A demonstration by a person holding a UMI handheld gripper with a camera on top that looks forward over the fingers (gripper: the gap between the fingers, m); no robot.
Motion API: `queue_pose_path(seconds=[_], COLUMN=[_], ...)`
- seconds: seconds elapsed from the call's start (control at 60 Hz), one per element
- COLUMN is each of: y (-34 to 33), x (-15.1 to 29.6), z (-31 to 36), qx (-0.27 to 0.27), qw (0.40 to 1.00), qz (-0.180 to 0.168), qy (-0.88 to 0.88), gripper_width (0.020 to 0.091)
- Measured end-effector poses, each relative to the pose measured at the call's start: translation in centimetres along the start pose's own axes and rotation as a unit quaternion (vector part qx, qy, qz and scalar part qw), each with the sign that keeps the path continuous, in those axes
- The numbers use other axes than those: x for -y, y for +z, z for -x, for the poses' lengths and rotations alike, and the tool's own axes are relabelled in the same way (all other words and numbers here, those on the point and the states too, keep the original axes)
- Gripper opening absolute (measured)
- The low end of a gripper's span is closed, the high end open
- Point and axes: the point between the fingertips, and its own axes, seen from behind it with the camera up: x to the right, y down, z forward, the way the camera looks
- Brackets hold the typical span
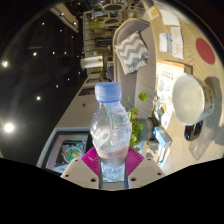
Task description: Pour water
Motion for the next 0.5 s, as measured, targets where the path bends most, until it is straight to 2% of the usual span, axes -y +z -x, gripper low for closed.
queue_pose_path(seconds=[0.15, 0.3, 0.417, 0.5], y=[-1.5, -4.4, -7.6, -9.7], x=[3.6, 9.9, 16.2, 20.3], z=[6.0, 9.8, 8.7, 4.7], qx=[-0.016, -0.064, -0.130, -0.197], qw=[0.975, 0.898, 0.812, 0.757], qz=[-0.024, -0.086, -0.131, -0.138], qy=[-0.220, -0.426, -0.553, -0.607], gripper_width=[0.0280, 0.0284, 0.0284, 0.0282])
